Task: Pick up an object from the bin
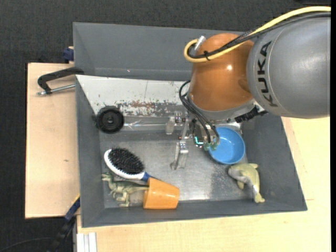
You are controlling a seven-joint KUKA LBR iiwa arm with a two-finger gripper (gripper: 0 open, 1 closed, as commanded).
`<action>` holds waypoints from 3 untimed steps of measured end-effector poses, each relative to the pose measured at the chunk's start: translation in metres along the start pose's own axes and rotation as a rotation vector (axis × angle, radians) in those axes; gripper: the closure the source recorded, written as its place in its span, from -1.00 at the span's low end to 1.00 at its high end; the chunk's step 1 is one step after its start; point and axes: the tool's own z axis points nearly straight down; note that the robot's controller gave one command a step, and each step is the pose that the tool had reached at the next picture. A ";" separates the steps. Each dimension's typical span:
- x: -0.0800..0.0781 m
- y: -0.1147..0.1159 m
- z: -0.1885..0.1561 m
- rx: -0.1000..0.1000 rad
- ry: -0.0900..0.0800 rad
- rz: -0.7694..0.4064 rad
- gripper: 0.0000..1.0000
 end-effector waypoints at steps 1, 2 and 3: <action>0.014 0.045 0.100 -0.001 -0.037 -0.277 -1.00; 0.021 0.079 0.114 0.000 -0.032 0.085 -1.00; 0.020 0.079 0.110 -0.001 -0.032 0.087 1.00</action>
Offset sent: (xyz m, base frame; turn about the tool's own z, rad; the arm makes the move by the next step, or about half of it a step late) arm -0.0280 0.0522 -0.1277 -0.3059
